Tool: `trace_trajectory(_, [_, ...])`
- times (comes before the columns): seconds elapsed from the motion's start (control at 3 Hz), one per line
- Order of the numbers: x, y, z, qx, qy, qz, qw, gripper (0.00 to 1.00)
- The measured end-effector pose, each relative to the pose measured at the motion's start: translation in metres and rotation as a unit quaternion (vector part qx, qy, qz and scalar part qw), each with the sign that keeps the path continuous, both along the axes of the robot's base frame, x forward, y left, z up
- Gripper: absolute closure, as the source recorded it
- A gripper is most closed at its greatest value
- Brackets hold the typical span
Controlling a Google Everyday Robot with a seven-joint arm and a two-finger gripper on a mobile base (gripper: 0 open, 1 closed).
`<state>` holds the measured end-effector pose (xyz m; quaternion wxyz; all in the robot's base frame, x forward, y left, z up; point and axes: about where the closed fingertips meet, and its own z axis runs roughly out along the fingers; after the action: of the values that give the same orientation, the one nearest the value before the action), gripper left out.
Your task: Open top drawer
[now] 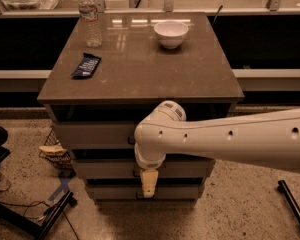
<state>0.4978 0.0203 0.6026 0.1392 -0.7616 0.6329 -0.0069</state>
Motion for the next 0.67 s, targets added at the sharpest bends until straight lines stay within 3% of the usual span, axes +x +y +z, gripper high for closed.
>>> trace_trajectory(0.33, [-0.0014, 0.0149, -0.0207, 0.012, 0.018, 0.006, 0.9997, 0.18])
trace_trajectory(0.67, [-0.0022, 0.0144, -0.0218, 0.012, 0.019, 0.006, 0.9997, 0.49])
